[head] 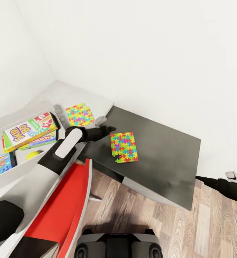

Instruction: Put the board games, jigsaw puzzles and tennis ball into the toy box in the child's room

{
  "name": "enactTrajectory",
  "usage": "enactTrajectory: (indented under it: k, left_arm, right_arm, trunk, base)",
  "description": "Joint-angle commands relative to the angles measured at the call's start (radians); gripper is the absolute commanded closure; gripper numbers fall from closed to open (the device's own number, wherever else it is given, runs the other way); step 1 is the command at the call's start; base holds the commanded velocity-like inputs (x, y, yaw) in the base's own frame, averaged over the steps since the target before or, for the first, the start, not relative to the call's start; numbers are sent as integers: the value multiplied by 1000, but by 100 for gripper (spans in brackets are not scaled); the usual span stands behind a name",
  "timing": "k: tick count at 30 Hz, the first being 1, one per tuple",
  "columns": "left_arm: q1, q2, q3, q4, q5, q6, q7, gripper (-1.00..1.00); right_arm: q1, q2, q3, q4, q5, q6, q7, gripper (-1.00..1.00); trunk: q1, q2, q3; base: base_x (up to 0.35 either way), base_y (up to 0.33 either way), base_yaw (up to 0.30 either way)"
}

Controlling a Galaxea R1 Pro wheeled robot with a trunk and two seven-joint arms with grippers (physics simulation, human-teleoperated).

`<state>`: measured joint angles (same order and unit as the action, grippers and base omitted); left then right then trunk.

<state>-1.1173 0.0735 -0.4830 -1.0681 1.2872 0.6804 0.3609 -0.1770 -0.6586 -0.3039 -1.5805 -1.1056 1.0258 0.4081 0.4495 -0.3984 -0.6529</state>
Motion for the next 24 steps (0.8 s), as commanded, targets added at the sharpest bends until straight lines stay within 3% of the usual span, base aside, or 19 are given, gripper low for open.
enactTrajectory:
  k: [1, 24]
  left_arm:
    - [-1, 1, -2, -1, 11, -1, 9, -100]
    - [-19, -8, 18, -1, 11, 3, 1, -100]
  right_arm:
    - [-1, 0, -1, 0, 9, 4, 9, -100]
    - [0, 5, -1, -7, 9, 4, 9, -100]
  trunk:
    - [1, -2, -2]
    - [1, -2, -13]
  base:
    - [0, 0, 0]
    - [0, 0, 0]
